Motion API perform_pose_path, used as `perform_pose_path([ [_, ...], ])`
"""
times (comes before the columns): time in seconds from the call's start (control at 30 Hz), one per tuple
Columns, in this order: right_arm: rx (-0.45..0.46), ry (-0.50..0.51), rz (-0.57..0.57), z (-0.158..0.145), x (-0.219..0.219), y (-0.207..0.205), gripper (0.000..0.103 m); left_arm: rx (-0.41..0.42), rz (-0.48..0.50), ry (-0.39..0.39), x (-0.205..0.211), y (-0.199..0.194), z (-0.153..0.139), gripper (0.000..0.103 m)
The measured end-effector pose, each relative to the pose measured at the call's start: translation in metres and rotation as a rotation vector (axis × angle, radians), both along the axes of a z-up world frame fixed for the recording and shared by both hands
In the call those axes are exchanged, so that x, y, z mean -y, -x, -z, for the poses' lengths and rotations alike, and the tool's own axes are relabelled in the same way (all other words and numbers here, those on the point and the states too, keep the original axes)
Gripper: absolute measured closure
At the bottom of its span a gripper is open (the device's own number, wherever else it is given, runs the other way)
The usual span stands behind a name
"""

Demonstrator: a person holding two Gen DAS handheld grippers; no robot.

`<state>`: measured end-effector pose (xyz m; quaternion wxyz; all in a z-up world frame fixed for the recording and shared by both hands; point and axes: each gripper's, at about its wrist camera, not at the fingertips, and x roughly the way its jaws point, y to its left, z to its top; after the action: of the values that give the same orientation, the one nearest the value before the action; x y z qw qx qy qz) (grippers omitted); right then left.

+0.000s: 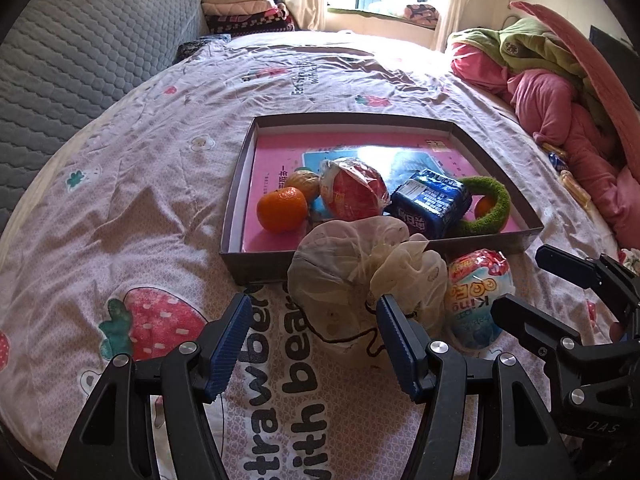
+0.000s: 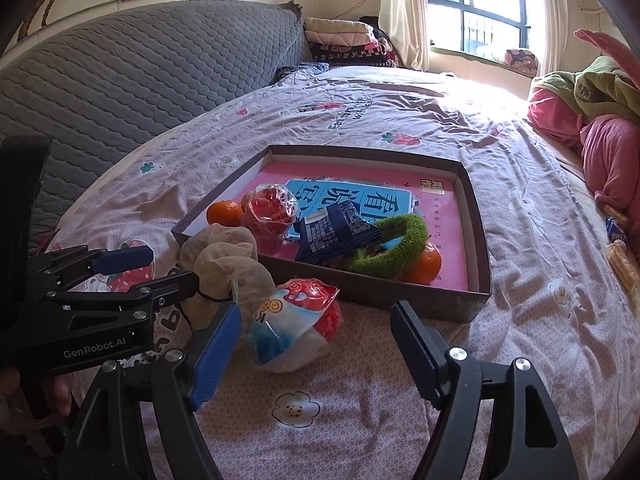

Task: Organize objects
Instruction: 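Close the left tool on the mesh bag while the right grasps the Kinder egg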

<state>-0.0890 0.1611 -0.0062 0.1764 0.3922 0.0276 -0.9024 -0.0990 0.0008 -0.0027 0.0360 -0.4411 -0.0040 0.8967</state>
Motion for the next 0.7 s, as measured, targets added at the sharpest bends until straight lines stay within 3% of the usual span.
perform_pose_path([
  [0.57, 0.062, -0.022, 0.015, 0.027, 0.008, 0.013, 0.027, 0.041, 0.007, -0.118, 0.005, 0.034, 0.034, 0.037],
  [0.7, 0.084, -0.029, 0.016, 0.034, 0.008, 0.016, 0.041, 0.047, 0.022, -0.116, -0.001, 0.037, 0.038, 0.042],
])
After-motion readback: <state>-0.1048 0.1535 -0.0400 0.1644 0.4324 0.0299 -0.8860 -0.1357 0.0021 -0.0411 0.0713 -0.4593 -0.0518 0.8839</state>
